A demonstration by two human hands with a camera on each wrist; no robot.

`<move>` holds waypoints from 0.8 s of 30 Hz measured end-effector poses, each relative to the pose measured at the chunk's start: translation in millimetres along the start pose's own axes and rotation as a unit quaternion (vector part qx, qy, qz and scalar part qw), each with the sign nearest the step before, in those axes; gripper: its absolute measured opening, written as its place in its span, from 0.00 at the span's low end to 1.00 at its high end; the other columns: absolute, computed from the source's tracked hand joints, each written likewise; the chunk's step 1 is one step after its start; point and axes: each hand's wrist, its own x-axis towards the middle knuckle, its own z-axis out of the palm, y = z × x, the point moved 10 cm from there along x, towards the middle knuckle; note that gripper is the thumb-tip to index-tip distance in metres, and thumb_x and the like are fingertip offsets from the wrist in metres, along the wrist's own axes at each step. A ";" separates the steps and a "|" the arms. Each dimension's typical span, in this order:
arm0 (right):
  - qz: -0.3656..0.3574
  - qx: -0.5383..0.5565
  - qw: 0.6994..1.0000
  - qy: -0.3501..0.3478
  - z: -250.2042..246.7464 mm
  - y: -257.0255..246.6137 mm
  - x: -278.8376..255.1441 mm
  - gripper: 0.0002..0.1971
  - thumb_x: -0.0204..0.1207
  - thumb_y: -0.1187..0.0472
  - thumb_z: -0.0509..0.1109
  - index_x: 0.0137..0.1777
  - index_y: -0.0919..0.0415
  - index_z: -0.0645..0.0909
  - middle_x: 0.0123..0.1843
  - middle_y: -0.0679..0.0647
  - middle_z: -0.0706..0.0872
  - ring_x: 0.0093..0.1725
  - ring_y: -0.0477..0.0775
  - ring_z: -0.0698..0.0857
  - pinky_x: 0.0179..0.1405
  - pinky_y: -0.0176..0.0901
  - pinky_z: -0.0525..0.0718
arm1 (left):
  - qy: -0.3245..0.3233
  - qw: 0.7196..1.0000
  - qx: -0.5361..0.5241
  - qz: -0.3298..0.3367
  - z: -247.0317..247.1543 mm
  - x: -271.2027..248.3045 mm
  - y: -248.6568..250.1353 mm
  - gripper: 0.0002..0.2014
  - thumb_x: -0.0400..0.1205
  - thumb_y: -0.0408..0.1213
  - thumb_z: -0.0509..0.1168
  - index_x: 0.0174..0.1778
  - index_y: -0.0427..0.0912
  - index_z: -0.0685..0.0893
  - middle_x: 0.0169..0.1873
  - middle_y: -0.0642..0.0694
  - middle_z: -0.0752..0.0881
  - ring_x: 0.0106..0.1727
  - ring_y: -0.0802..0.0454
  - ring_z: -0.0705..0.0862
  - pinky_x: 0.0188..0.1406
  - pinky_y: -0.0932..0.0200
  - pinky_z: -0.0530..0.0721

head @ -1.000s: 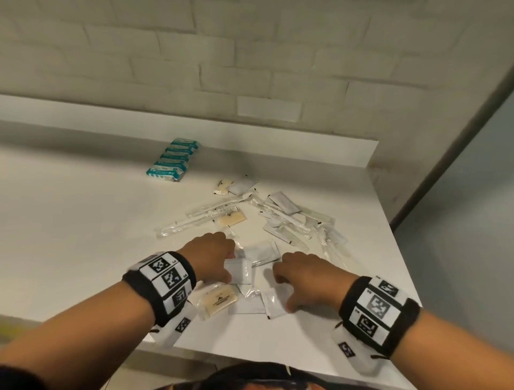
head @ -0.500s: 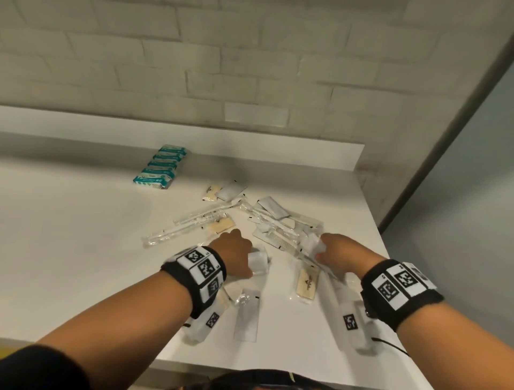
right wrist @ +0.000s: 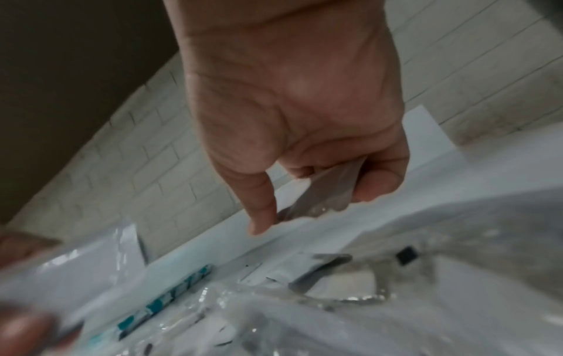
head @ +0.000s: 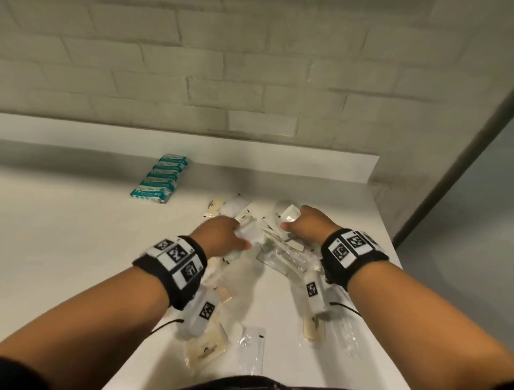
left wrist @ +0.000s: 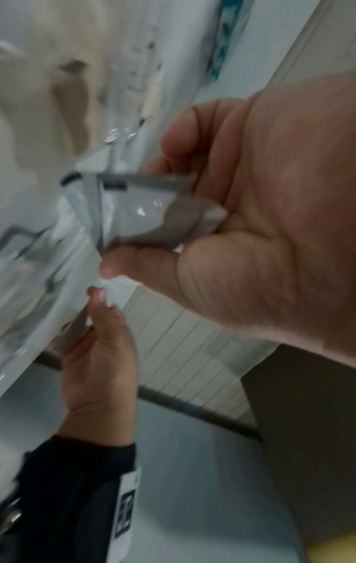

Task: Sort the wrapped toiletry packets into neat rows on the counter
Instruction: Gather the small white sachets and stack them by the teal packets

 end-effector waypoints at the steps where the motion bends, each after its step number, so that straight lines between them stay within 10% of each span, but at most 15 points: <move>1: 0.002 -0.012 1.000 0.001 2.4 -4.4 11.9 0.18 0.73 0.49 0.73 0.60 0.52 0.76 0.51 0.50 0.85 0.45 0.50 0.84 0.49 0.44 0.82 | 0.022 1.000 -0.010 -0.016 -14.5 13.2 -8.5 0.21 0.77 0.53 0.70 0.57 0.41 0.83 0.43 0.50 0.80 0.46 0.49 0.80 0.44 0.59 0.74; 8: 0.053 -0.202 0.978 -0.020 29.8 -4.1 62.3 0.34 0.65 0.43 0.78 0.68 0.59 0.76 0.65 0.59 0.80 0.61 0.61 0.82 0.61 0.52 0.82 | 0.044 0.997 0.041 -0.054 -43.4 102.7 -34.3 0.26 0.77 0.54 0.68 0.64 0.39 0.82 0.55 0.39 0.85 0.55 0.43 0.83 0.51 0.55 0.81; 14: -0.012 -0.152 0.988 0.036 17.0 -9.9 56.5 0.25 0.73 0.63 0.73 0.70 0.53 0.71 0.63 0.53 0.82 0.62 0.60 0.81 0.64 0.55 0.77 | -0.033 0.979 0.180 -0.095 -7.2 140.9 -32.3 0.36 0.71 0.56 0.70 0.74 0.47 0.73 0.69 0.36 0.77 0.69 0.35 0.75 0.65 0.43 0.76; 20: 0.013 0.065 0.996 0.059 -22.2 16.9 21.2 0.25 0.74 0.63 0.73 0.72 0.54 0.76 0.57 0.53 0.84 0.51 0.56 0.87 0.46 0.50 0.90 | 0.018 0.994 0.078 -0.073 3.2 132.4 -25.7 0.40 0.67 0.47 0.74 0.72 0.42 0.65 0.61 0.36 0.82 0.60 0.35 0.83 0.56 0.45 0.83; 24: 0.002 0.083 0.995 0.050 -35.5 26.8 -14.0 0.18 0.72 0.63 0.75 0.62 0.54 0.80 0.49 0.49 0.87 0.39 0.44 0.83 0.31 0.35 0.80 | 0.033 0.995 0.082 -0.044 0.8 106.7 -19.0 0.32 0.72 0.47 0.70 0.73 0.46 0.72 0.63 0.42 0.83 0.64 0.40 0.81 0.64 0.49 0.79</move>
